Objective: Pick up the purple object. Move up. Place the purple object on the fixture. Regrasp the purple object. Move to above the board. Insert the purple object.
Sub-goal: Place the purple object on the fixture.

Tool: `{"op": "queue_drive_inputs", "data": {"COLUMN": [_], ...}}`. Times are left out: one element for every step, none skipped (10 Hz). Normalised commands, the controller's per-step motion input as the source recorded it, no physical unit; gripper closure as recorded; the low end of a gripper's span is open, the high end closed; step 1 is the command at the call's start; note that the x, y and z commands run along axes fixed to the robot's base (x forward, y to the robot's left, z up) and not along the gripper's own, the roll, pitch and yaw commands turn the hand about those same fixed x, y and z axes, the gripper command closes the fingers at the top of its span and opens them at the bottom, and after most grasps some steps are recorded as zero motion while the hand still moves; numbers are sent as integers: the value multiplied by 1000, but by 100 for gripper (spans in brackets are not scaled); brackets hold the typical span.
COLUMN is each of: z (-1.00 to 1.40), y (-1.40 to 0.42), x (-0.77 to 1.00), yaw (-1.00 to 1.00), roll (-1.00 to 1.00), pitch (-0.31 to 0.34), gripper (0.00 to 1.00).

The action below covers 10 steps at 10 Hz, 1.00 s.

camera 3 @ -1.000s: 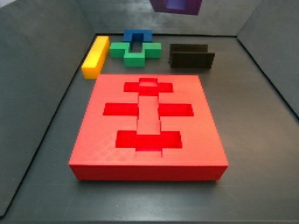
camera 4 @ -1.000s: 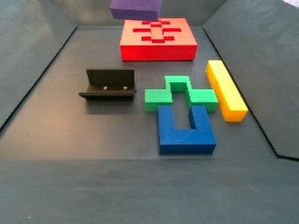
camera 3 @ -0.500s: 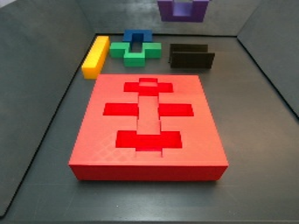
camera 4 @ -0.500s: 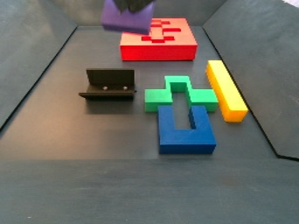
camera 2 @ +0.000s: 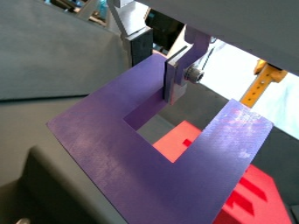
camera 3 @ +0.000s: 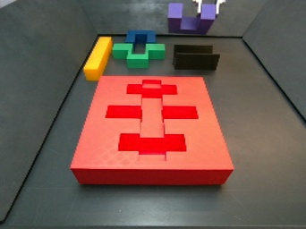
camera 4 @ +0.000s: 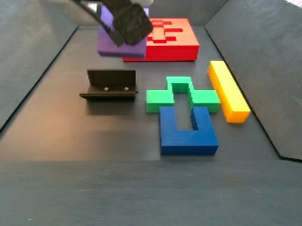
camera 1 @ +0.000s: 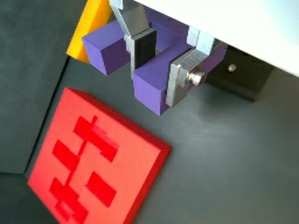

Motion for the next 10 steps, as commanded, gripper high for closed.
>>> {"op": "queue_drive_inputs", "data": {"z": [-143, -94, -57, -60, -123, -257, -586, -717, -649, -377], "y": [306, 283, 320, 334, 249, 240, 271, 97, 43, 91], "x": [1000, 1000, 889, 917, 1000, 1000, 946, 711, 797, 897], "yaw": [0, 0, 0, 0, 0, 0, 0, -91, -140, -97], "roll": [-40, -214, -394, -397, -254, -166, -117, 0, 0, -177], "pitch": [203, 214, 163, 160, 226, 226, 17, -129, -114, -157], "gripper": [100, 100, 100, 100, 100, 100, 100, 100, 100, 100]}}
